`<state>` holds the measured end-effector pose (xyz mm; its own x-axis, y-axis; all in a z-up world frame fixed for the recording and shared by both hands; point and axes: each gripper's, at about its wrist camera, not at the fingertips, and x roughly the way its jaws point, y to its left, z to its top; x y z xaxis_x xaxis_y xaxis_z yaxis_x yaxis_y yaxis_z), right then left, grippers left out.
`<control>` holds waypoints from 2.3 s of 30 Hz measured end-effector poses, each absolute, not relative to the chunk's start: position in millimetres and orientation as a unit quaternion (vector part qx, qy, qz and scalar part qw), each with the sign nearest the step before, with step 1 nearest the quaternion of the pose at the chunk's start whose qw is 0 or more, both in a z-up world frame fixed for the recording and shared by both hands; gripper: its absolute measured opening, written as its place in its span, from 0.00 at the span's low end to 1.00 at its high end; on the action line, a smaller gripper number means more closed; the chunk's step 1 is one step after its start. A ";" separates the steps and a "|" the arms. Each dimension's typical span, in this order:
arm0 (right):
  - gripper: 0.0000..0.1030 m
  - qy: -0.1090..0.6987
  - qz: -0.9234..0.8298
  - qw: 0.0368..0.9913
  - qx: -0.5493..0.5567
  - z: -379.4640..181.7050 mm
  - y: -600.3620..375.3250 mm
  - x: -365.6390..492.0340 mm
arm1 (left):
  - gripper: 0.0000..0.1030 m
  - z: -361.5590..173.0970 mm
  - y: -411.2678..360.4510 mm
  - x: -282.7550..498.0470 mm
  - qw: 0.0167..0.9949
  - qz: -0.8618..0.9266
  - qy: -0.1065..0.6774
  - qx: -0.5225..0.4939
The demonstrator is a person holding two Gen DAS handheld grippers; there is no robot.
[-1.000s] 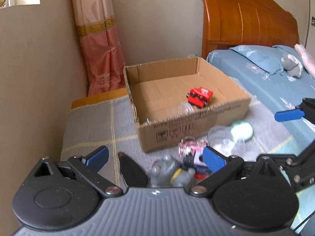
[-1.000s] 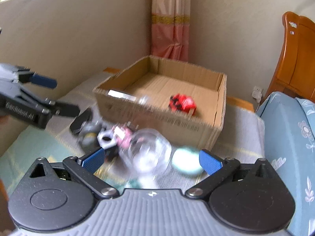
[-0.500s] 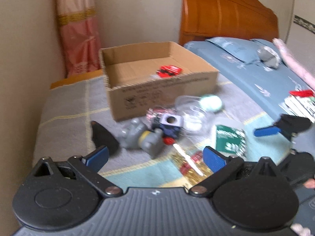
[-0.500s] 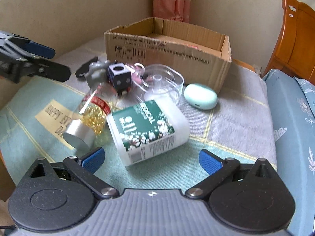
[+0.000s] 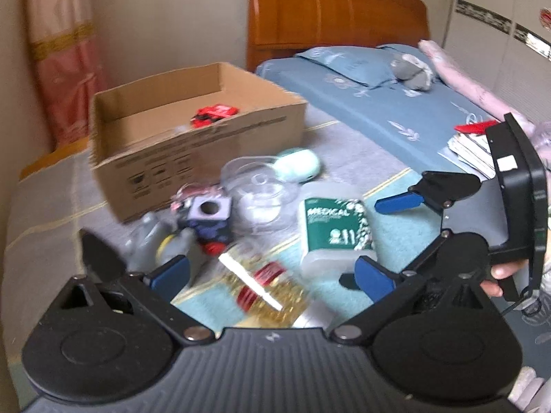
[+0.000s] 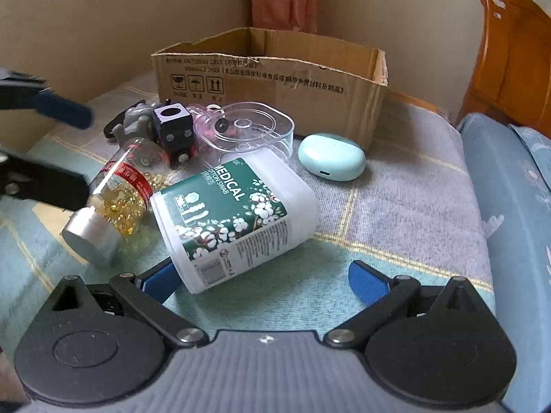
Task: Organize rigid objects
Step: 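Move the left tool to the capsule bottle while the right tool approaches the MEDICAL tub, then close the left tool on the capsule bottle while the right tool grasps the MEDICAL tub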
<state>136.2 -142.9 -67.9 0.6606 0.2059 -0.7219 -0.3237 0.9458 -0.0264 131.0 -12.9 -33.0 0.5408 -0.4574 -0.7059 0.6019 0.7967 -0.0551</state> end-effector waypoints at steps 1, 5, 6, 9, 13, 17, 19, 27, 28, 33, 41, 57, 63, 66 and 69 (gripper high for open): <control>1.00 0.384 0.149 0.908 -0.077 -67.9 -144.6 135.4 | 0.98 -34.6 -16.9 134.2 0.870 -0.310 0.371 0.100; 1.00 0.383 0.151 0.908 -0.078 -67.6 -146.3 134.0 | 0.98 -43.0 -29.8 148.3 0.858 -0.329 0.380 0.106; 1.00 0.383 0.151 0.908 -0.078 -67.5 -146.9 133.5 | 0.98 -45.2 -31.7 150.1 0.855 -0.332 0.382 0.109; 1.00 0.381 0.153 0.908 -0.078 -67.6 -148.2 132.6 | 0.98 -49.3 -33.6 151.0 0.851 -0.340 0.383 0.120; 1.00 0.379 0.156 0.909 -0.079 -68.2 -152.7 129.2 | 0.98 -49.6 -29.6 145.1 0.837 -0.359 0.392 0.130; 1.00 0.379 0.157 0.908 -0.080 -67.9 -153.2 128.5 | 0.98 -49.4 -26.3 130.0 0.814 -0.385 0.406 0.153; 1.00 0.378 0.158 0.909 -0.080 -68.1 -153.6 127.8 | 0.98 -49.5 -24.3 121.9 0.807 -0.393 0.408 0.169; 1.00 0.378 0.158 0.909 -0.080 -68.2 -154.4 127.2 | 0.98 -68.0 -25.9 105.7 0.796 -0.386 0.407 0.230; 1.00 0.378 0.159 0.909 -0.080 -68.2 -154.1 127.3 | 0.98 -71.6 -27.0 106.4 0.798 -0.382 0.406 0.230; 1.00 0.381 0.170 0.904 -0.087 -67.2 -155.0 125.5 | 0.98 -82.0 -32.0 114.3 0.810 -0.377 0.397 0.210; 1.00 0.380 0.197 0.898 -0.099 -67.1 -160.3 125.2 | 0.94 -82.1 -39.0 116.2 0.821 -0.376 0.383 0.193; 1.00 0.387 0.283 0.864 -0.155 -64.8 -125.3 168.4 | 0.94 -81.1 1.9 114.2 0.846 -0.319 0.401 0.146; 0.98 0.380 0.297 0.852 -0.202 -59.8 -107.2 176.6 | 0.94 -81.7 0.6 113.8 0.848 -0.313 0.400 0.153; 0.90 0.379 0.302 0.849 -0.211 -56.2 -104.2 175.1 | 0.94 -82.1 0.1 114.2 0.848 -0.313 0.401 0.151; 0.87 0.380 0.299 0.848 -0.216 -54.0 -103.8 173.8 | 0.94 -82.2 -0.6 115.0 0.848 -0.309 0.404 0.151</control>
<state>173.8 -103.8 -54.0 0.5330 0.3434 -0.7733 -0.6714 0.7278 -0.1396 115.0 -0.6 -82.2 0.4830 -0.4026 -0.7775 0.6458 0.7635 0.0059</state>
